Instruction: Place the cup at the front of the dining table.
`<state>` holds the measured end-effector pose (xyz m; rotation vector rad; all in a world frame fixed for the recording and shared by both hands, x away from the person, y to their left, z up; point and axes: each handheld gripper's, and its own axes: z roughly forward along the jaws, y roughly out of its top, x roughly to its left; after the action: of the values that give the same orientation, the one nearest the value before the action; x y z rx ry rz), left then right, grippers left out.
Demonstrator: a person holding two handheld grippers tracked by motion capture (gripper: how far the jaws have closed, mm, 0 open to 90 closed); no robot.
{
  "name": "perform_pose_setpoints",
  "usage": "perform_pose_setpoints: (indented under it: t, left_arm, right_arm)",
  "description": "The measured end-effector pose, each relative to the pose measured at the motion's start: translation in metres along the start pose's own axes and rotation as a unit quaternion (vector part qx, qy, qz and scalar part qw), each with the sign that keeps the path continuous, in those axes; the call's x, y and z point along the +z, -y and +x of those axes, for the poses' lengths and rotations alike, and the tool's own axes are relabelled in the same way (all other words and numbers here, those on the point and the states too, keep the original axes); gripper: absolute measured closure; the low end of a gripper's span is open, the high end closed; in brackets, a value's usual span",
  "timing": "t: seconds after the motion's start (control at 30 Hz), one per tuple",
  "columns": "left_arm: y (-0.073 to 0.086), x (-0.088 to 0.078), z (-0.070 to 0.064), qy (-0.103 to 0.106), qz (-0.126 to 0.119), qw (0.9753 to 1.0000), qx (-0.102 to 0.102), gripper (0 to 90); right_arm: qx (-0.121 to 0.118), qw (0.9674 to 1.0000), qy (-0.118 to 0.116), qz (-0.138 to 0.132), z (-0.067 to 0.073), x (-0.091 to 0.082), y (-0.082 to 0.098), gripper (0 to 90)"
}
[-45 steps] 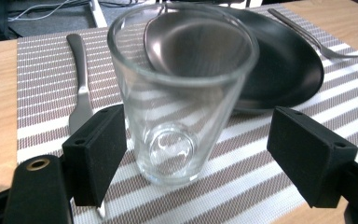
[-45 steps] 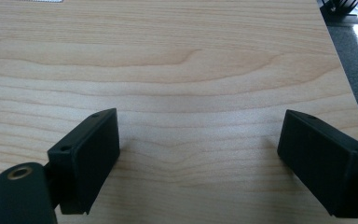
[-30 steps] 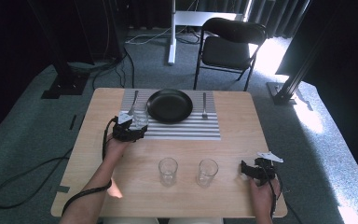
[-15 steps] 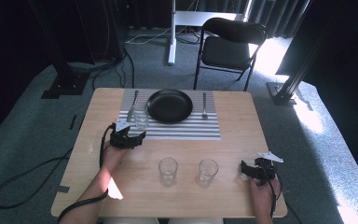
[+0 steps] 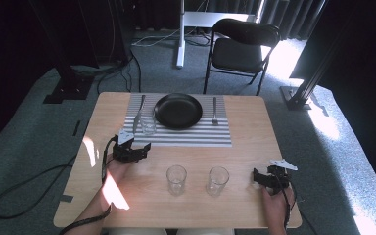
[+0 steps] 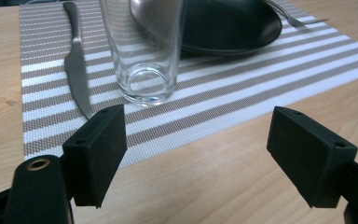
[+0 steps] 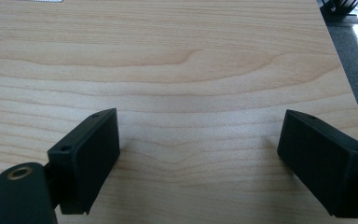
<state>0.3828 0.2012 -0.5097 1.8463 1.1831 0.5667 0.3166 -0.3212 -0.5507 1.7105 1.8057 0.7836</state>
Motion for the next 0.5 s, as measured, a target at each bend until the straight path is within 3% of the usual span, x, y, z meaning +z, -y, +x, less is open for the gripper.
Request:
perform_pose_setpoints:
  t: [0.33,0.5]
  left_arm:
    - [0.014,-0.02,-0.005,0.01,-0.007,0.9996,-0.024,20.6]
    - [0.018,-0.031,-0.008,-0.001,-0.011,0.9999,-0.006,20.6]
  right_arm:
    - [0.0,1.0,0.0,0.0,0.0,0.0,0.0,12.2]
    - [0.0,1.0,0.0,0.0,0.0,0.0,0.0,12.2]
